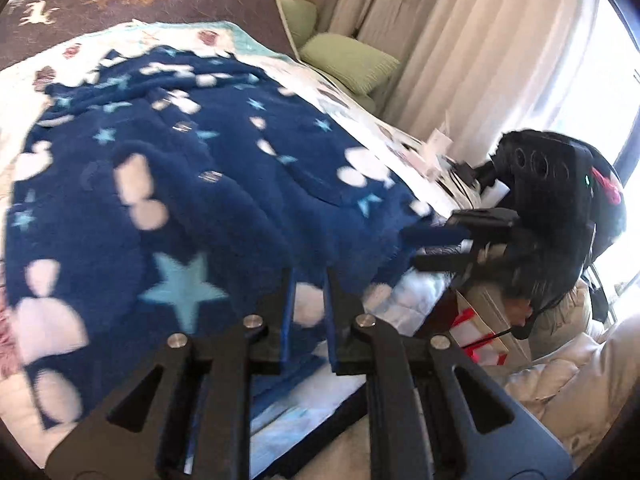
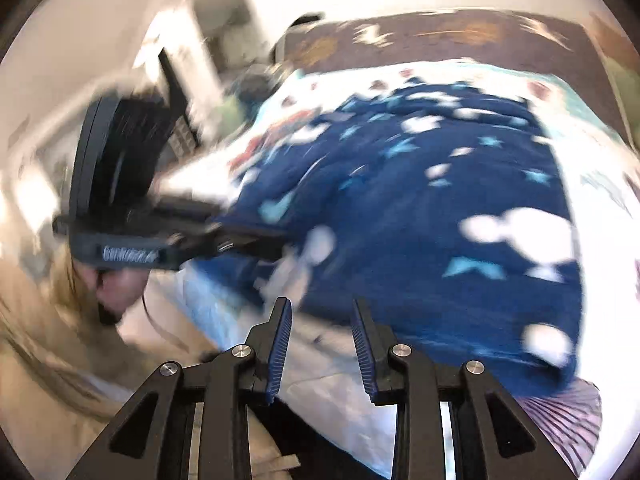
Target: Fold small clothes
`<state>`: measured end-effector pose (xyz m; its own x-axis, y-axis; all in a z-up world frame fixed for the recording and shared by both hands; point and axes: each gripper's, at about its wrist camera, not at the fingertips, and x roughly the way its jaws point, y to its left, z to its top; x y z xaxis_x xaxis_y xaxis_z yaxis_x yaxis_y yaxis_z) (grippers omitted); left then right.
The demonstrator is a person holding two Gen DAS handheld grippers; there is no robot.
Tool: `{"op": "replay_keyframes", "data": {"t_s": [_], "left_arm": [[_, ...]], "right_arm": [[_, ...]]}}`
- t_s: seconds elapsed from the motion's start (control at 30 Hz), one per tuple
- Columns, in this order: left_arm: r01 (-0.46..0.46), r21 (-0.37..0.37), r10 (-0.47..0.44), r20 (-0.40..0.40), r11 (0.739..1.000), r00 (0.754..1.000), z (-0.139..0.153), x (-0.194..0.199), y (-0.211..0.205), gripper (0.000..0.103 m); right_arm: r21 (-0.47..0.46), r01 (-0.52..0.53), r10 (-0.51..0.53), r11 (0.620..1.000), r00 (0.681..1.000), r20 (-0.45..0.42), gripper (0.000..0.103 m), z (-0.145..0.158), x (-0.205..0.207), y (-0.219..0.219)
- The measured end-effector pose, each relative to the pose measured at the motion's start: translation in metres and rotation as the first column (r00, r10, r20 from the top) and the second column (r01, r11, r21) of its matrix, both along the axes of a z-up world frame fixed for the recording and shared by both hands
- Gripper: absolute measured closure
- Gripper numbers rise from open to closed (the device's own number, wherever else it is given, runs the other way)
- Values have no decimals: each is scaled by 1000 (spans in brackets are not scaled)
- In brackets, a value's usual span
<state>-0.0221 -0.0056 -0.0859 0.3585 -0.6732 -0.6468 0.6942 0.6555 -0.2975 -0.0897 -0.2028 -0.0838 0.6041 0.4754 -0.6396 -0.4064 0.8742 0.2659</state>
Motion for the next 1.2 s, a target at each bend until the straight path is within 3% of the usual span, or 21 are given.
{"op": "replay_keyframes", "data": {"t_s": [0.07,0.17,0.27,0.33,0.47,0.6,0.77,0.87,0.97,1.0,1.03,1.07,1.2], "left_arm": [[-57,24,57,25,998,998,2,2,12,80],[-180,76,176,52,981,983,-1,4,36,73],[-340,114,332,78,934,940,-4,1,73,59],[-442,102,434,91,891,896,-7,-10,103,38],[-508,142,504,64,850,861,-22,-23,137,37],[-510,186,511,43,840,858,-35,-26,141,37],[-471,212,470,58,856,881,-45,-32,130,36],[-458,239,460,53,856,887,-54,-32,123,36],[-485,208,485,53,850,873,-57,-30,126,36],[-503,190,503,52,843,863,-55,-28,129,36],[-517,180,516,54,837,855,-54,-26,130,36],[-531,174,530,57,830,846,-53,-24,131,36],[-575,156,573,62,803,817,-52,-20,137,37]], "right_arm": [[45,37,-38,998,999,20,72,9,5,-4],[29,55,-56,998,998,30,72,12,24,8],[-41,82,-81,996,996,24,72,10,36,21],[-16,101,-101,995,995,18,71,9,34,9],[42,202,-202,978,979,-16,65,3,36,-26],[123,134,-131,983,991,-31,62,5,41,-16],[105,-47,54,993,996,-73,50,-6,63,47],[81,-71,83,994,986,-146,48,-22,77,71],[57,-32,42,998,980,-194,48,-32,87,82],[65,-29,41,997,982,-182,53,-30,87,83],[94,-40,55,995,985,-166,78,-24,85,85],[132,-60,81,989,984,-159,95,-17,85,88],[146,-55,74,988,989,-131,94,0,84,88]]}}
